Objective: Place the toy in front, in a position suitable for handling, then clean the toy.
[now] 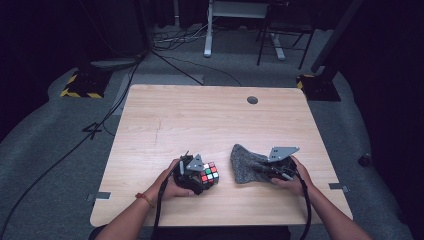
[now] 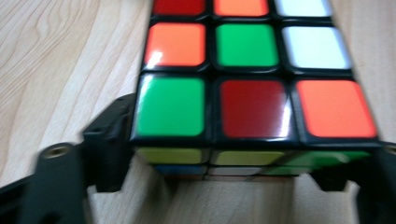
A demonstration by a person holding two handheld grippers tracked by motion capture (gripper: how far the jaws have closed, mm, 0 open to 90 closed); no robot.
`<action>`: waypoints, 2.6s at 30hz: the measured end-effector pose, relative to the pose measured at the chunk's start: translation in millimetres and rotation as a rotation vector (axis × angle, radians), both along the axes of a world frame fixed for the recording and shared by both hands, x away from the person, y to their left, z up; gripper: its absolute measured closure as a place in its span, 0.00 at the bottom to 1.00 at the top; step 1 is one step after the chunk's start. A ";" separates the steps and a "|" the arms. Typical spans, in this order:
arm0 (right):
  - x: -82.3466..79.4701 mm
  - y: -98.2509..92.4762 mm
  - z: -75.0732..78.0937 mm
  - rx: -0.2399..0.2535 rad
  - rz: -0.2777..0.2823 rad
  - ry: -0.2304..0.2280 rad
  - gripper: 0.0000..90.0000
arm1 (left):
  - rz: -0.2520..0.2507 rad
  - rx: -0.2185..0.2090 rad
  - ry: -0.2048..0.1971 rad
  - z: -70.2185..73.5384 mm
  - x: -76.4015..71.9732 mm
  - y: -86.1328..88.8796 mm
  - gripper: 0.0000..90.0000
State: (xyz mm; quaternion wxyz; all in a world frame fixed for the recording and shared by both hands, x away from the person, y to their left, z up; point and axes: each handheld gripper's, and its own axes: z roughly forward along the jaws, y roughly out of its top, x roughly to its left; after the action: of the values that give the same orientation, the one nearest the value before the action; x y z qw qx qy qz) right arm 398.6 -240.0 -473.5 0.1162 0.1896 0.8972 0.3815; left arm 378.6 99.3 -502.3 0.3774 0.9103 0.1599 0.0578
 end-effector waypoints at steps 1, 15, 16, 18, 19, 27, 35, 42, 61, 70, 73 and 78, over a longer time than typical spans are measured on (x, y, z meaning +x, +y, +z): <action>0.0 -0.3 1.4 0.010 -0.002 0.000 0.88 | -0.007 -0.001 0.000 0.3 -0.2 -0.1 0.35; -3.1 -0.4 5.9 0.038 0.013 -0.006 0.88 | -0.008 0.012 -0.004 2.4 -1.9 -3.4 0.37; -3.7 -0.5 7.0 0.045 0.017 -0.007 0.88 | -0.014 0.016 -0.008 3.4 -2.2 -5.2 0.37; -4.0 -0.7 10.0 0.055 0.019 -0.013 0.88 | -0.028 0.034 -0.005 5.6 -2.5 -8.4 0.37; -4.3 -0.2 11.7 0.061 0.020 -0.013 0.88 | -0.036 0.046 -0.014 6.9 -2.8 -10.8 0.37; -11.0 9.5 29.3 0.096 0.041 -0.041 0.88 | -0.043 0.026 -0.042 25.9 2.9 -24.3 0.37; -12.5 28.3 47.4 0.103 0.056 -0.073 0.88 | -0.058 0.033 -0.056 36.5 7.6 -42.2 0.38; -15.9 33.8 66.9 0.126 0.082 -0.102 0.88 | -0.047 0.069 -0.077 37.1 6.5 -44.6 0.38; -27.0 73.2 55.0 0.001 0.120 -0.158 0.88 | -0.077 0.096 -0.101 37.6 2.7 -56.8 0.38; -17.2 51.9 44.8 -0.003 0.044 -0.136 0.88 | -0.060 0.063 -0.105 45.5 -0.2 -44.1 0.38; -16.4 48.1 34.1 -0.023 0.045 -0.101 0.88 | -0.060 0.046 -0.105 47.6 -0.4 -40.7 0.38; -16.3 44.8 37.0 0.006 0.055 -0.081 0.88 | -0.057 0.058 -0.104 45.1 -0.2 -40.4 0.38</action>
State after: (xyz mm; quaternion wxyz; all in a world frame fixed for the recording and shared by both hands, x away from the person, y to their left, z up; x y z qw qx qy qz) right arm 382.3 -195.2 -436.6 0.1414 0.1495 0.8956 0.3945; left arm 378.4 58.9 -457.3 0.3602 0.9208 0.1126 0.0987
